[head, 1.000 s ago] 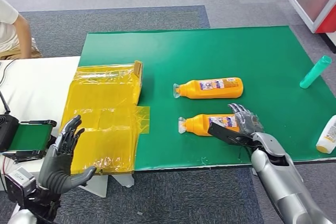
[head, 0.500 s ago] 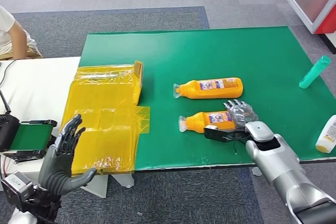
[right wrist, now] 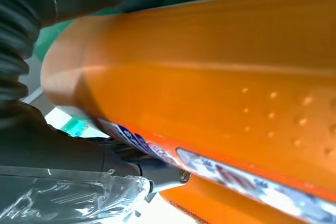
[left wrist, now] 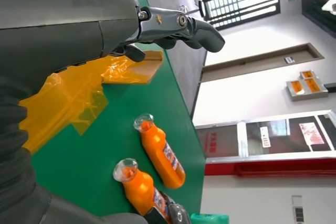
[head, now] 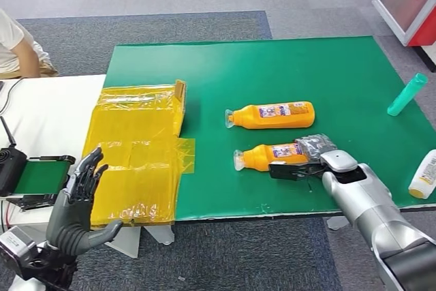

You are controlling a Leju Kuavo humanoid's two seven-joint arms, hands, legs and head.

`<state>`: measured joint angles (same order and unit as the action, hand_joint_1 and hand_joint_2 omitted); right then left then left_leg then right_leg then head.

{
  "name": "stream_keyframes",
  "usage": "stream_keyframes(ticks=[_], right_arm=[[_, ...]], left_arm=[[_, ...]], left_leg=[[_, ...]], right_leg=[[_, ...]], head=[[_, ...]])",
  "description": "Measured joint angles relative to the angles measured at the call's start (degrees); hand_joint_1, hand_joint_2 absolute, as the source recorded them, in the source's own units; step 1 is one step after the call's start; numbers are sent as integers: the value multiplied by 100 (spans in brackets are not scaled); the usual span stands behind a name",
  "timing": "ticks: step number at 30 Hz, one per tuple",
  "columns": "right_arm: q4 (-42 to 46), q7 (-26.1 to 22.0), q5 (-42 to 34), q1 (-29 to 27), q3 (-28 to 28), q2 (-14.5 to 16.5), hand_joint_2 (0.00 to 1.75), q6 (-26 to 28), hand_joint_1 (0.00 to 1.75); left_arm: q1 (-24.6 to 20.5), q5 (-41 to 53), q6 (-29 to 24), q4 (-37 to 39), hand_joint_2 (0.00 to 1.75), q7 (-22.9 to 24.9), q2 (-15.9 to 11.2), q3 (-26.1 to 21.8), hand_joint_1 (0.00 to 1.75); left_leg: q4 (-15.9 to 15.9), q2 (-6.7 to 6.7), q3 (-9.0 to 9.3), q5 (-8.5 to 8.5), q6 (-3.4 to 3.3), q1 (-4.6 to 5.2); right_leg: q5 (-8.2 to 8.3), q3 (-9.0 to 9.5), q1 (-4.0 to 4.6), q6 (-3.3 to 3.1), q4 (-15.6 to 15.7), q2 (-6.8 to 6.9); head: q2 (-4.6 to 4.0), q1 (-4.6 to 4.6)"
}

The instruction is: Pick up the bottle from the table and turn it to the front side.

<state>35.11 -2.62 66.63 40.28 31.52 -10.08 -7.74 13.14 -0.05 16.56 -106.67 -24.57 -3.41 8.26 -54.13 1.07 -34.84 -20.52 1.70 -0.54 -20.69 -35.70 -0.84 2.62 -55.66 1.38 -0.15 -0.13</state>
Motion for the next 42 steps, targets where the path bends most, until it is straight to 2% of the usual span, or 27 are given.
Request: stream_keyframes(ticks=[9,13,17,19,24,27,32,36,38,42], right_arm=[[-50,-165,-410,54,6,8,175,-33,175],[157,-441,-1242,-173,-177,21,175,159,175],[504,-531,-1627,-427,-363,23,175,186,175],[730,-736,-2083,-595,-494,33,175,198,175],[2327,-1453,-4013,-1737,-1044,185,175,38,175],[3421,-1653,-4705,-2351,-1156,350,175,-51,175],[4710,-1878,-5661,-3005,-1156,634,175,-171,175],[5288,-1971,-6798,-3328,-1082,837,175,-704,175],[5455,-2073,-7034,-3454,-987,923,175,-762,175],[5580,-2239,-6991,-3633,-735,1025,175,-412,175]], left_arm=[[-6,-52,54,-2,175,-20,0,0,0],[-9,-67,104,-2,175,-22,0,0,0],[-14,-77,108,-2,175,-22,0,0,0],[-13,-94,108,-2,175,-26,0,0,0],[-16,-467,284,0,175,-43,-1,-2,0],[-74,-1088,652,16,175,12,-1,-2,0],[-245,-1628,727,118,175,335,5,-8,0],[-465,-2028,548,218,175,530,67,-8,0],[-606,-2285,426,261,175,667,125,9,0],[-883,-2522,249,337,175,885,189,154,0]], left_leg=[[0,0,-1,-3,2,0],[0,0,-1,-6,5,0],[0,2,-1,-11,9,-2],[0,2,-2,-11,8,-3],[0,0,-17,-18,6,-3],[0,0,-24,-21,7,-4],[0,0,-26,-29,12,-3],[0,0,-25,-31,13,-3],[0,0,-24,-31,13,-3],[0,0,-24,-31,14,-4]], right_leg=[[-2,-2,0,0,0,-1],[-2,-4,1,-1,0,-2],[-5,-8,2,-4,0,-7],[-9,-7,3,-2,0,-5],[-14,-17,4,-1,-2,-2],[-24,-27,5,-2,-3,-1],[-32,-29,5,-5,-2,-2],[-32,-29,5,-5,-2,-2],[-32,-29,5,-5,-2,-2],[-32,-30,5,-5,-2,-2]], head=[[0,0],[0,-1],[0,1],[0,0],[0,1],[0,2],[0,-1],[0,1],[0,1],[0,2]])
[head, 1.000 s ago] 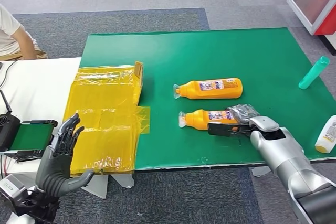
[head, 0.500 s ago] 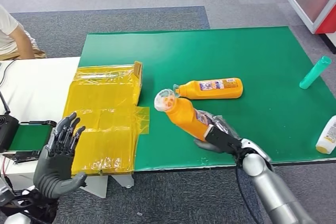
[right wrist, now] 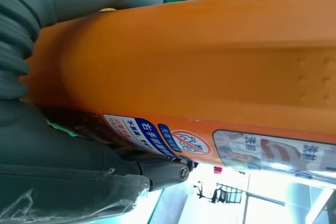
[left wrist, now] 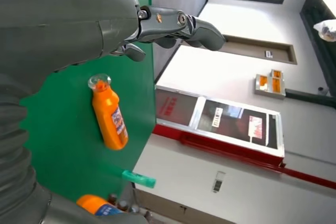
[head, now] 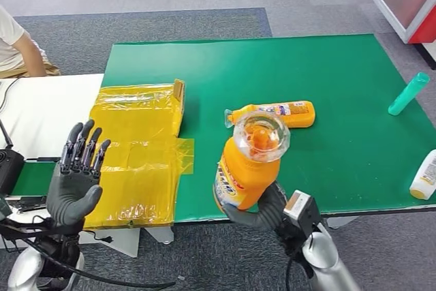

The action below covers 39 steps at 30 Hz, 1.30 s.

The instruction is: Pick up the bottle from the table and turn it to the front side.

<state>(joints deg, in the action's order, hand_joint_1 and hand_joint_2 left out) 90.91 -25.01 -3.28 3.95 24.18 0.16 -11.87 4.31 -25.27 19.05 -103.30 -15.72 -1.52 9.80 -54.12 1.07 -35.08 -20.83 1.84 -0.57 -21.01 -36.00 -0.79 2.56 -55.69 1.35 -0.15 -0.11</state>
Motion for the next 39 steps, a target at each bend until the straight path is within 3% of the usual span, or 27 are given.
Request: stream_keyframes(ticks=[4,8,15,23,34,39], right_arm=[[-33,35,713,-2,225,23,175,902,175],[-217,235,1859,152,531,109,175,1910,175],[-628,586,2624,471,893,170,175,2565,175],[-961,846,2979,600,1076,178,175,2784,175],[-982,1262,3385,535,1295,157,175,2734,175],[-980,1313,3411,446,1284,45,175,2672,175]], left_arm=[[-237,-14,17,39,175,258,14,318,0],[-553,-394,258,92,175,866,34,925,0],[-875,-571,393,317,175,1267,52,1765,0],[-1071,-66,348,569,175,1213,-3,2166,0],[-1208,2883,-633,654,175,840,140,2464,0],[-1347,3834,-748,641,175,817,143,2540,0]], left_leg=[[0,0,0,0,0,0],[0,0,-1,1,-1,1],[0,1,-1,1,1,1],[0,1,-4,1,1,1],[0,1,-4,1,0,1],[0,0,-4,1,0,1]], right_leg=[[0,0,-1,1,0,0],[3,0,-2,0,0,-1],[3,-2,-1,-1,0,-1],[3,-3,-1,-1,0,-1],[3,-4,-1,-1,0,0],[4,-2,-2,-1,0,0]], head=[[0,-2],[0,-1],[0,1],[0,-1],[0,-1],[0,-1]])
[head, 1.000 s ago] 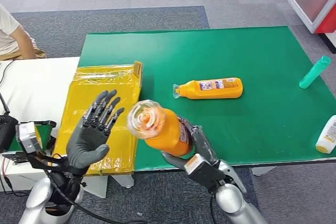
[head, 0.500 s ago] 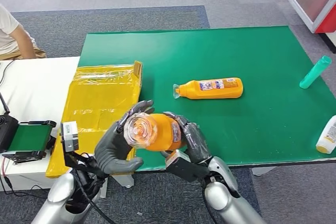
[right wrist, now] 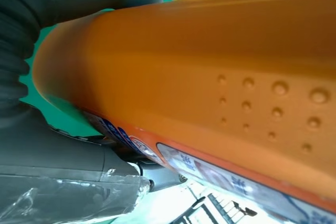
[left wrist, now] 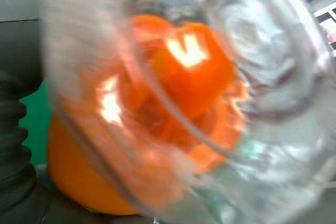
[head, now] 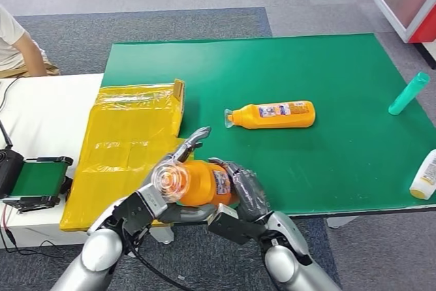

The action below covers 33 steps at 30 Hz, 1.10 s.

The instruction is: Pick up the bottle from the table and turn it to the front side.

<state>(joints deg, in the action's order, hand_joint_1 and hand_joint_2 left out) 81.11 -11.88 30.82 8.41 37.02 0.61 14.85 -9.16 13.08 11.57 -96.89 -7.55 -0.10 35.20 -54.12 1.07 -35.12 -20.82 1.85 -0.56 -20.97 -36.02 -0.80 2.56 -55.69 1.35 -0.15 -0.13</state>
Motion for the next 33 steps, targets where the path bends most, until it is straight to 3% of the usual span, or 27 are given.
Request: stream_keyframes(ticks=[1,5,27,31,33], right_arm=[[1,3,7,-7,-4,-16,175,-2,175],[24,9,33,-19,-22,-39,175,-17,175],[193,47,69,-62,-46,-45,175,-46,175],[240,43,-13,-78,-58,-44,175,-44,6],[274,31,-108,-88,-61,-44,175,-42,0]], left_arm=[[-10,76,-4,-3,175,1,-1,12,0],[-16,87,15,-9,175,0,1,28,175],[49,-767,278,-9,175,-141,1,-24,175],[94,-926,266,-9,175,-275,3,-60,175],[142,-1009,253,-12,175,-344,5,-83,175]], left_leg=[[0,0,0,0,0,0],[0,0,0,0,0,0],[0,0,0,0,0,0],[0,0,-1,0,0,0],[0,0,-1,0,0,0]], right_leg=[[0,0,0,0,0,0],[0,-1,0,0,0,0],[0,0,0,0,0,0],[-1,0,0,0,0,0],[-1,-1,0,0,0,0]], head=[[0,0],[0,0],[0,1],[0,0],[0,1]])
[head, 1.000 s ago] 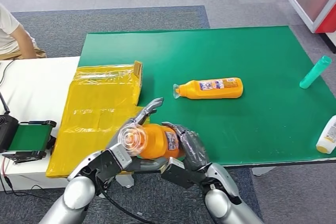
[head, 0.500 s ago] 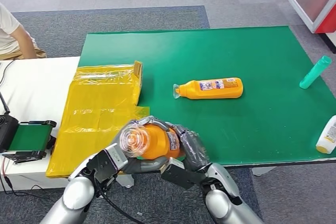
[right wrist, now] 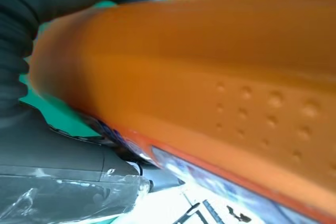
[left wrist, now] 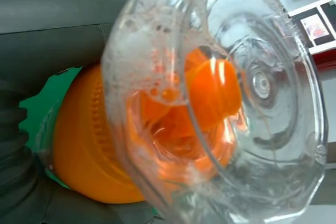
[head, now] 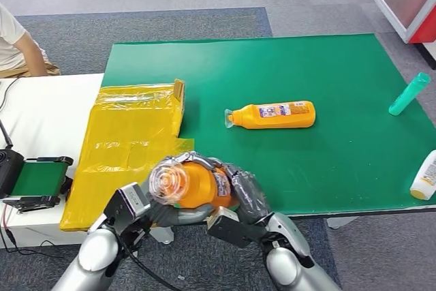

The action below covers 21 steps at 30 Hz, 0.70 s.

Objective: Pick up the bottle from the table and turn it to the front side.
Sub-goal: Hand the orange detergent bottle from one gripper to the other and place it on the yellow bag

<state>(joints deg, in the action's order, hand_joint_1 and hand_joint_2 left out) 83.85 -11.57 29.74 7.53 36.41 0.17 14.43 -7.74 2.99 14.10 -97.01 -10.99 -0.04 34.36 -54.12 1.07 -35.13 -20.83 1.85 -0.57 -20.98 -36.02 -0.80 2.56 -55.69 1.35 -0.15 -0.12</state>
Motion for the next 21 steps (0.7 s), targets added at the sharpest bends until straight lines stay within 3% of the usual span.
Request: stream_keyframes(ticks=[11,17,21], right_arm=[[162,-8,-217,-74,-96,0,175,29,0],[483,-10,-356,-370,-470,1,175,243,0],[944,-37,-331,-709,-1062,3,175,331,0]], left_arm=[[198,-13,-206,-94,175,-136,5,-42,175],[489,495,-901,-347,175,-167,3,-399,175],[749,1720,-1539,-507,175,-160,-101,-954,175]], left_leg=[[0,0,0,-1,0,0],[0,0,-1,-2,-1,0],[0,1,-1,-9,3,0]], right_leg=[[-1,0,0,0,0,0],[-3,0,0,2,0,0],[-6,-5,0,1,0,-1]], head=[[0,0],[0,-1],[0,1]])
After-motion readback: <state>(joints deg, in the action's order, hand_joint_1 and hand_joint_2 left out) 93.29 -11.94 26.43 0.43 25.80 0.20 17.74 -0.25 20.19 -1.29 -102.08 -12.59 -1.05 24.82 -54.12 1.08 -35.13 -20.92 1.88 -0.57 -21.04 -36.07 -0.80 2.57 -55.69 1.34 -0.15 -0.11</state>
